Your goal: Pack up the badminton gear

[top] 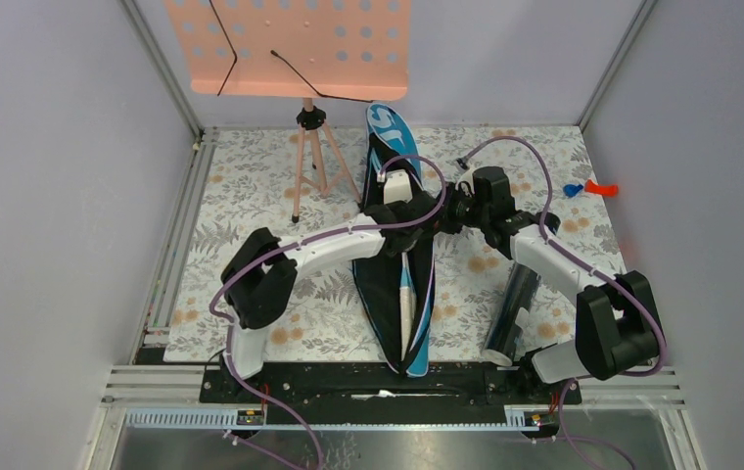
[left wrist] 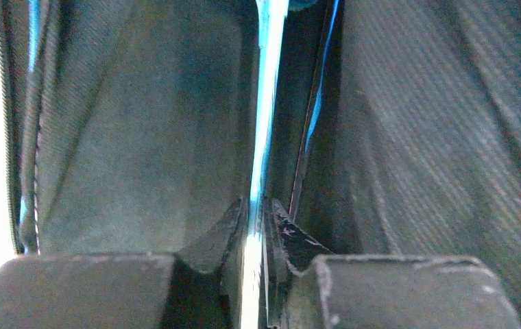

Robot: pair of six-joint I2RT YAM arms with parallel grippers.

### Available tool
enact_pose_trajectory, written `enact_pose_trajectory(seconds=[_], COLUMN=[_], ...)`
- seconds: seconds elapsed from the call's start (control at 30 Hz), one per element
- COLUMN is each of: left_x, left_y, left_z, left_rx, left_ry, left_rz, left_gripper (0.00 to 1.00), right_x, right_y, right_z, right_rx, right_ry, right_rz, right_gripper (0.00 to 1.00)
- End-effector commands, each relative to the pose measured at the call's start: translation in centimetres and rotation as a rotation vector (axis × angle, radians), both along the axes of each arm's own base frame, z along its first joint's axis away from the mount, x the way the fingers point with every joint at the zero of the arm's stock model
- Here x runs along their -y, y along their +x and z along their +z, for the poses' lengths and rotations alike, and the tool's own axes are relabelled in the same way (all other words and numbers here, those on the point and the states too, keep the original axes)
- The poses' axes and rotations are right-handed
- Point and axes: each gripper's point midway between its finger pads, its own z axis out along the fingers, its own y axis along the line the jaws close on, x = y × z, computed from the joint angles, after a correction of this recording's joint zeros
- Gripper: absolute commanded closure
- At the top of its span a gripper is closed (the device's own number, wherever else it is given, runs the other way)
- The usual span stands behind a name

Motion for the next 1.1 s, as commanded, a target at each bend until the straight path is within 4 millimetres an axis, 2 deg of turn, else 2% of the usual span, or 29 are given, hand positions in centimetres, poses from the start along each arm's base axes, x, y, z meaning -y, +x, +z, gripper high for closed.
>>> enact_pose_trajectory(seconds=[0.0,0.17,0.23,0.33,0.43,0.47,0.57,0.67,0.73,0.83,0.9,1.0,1.07], left_x=[0.6,-0.9,-1.3,-2.1,-2.8,-3.2,-5.3,-7.6,-9.4,-11.6,-12.3,-12.8,-13.5], left_y=[4.0,1.8,0.7,-1.2,-3.1,-3.8,-5.2,-6.5,-7.0,-7.4,-7.7,-7.8,-7.5], left_z=[2.4,2.7,3.7,6.3,9.4,10.9,12.6,15.0,17.5,22.4,25.1,27.1,27.5], left_rx=[0.140,0.116,0.113,0.149,0.188,0.208,0.229,0.284,0.369,0.547,0.634,0.727,0.767], left_ry=[-0.148,-0.102,-0.098,-0.074,-0.040,-0.039,-0.013,0.036,0.073,0.103,0.100,0.186,0.304], left_rz=[0.090,0.016,-0.033,-0.108,-0.199,-0.229,-0.264,-0.330,-0.374,-0.450,-0.525,-0.643,-0.705], left_gripper=[0.78,0.58,0.43,0.20,0.03,0.01,0.01,0.01,0.01,0.01,0.01,0.01,0.01], right_x=[-3.6,-3.4,-3.3,-2.7,-1.9,-1.7,-1.3,-0.1,0.7,2.0,2.5,4.2,5.3], right_y=[-4.8,-4.5,-4.3,-4.3,-3.8,-3.8,-4.0,-4.3,-4.7,-5.0,-5.8,-7.6,-8.6], right_z=[4.4,4.7,4.7,4.5,4.7,4.9,6.3,7.6,8.5,9.7,10.6,10.9,10.7], right_rx=[-0.041,-0.023,-0.016,-0.008,0.027,0.030,0.068,0.110,0.154,0.252,0.305,0.314,0.362], right_ry=[0.181,0.157,0.136,0.071,0.021,0.014,-0.014,-0.117,-0.187,-0.269,-0.313,-0.403,-0.469], right_rz=[0.230,0.219,0.225,0.243,0.246,0.256,0.322,0.380,0.414,0.449,0.521,0.643,0.748], right_gripper=[1.00,1.00,1.00,1.00,1.00,1.00,1.00,1.00,1.00,1.00,1.00,1.00,1.00])
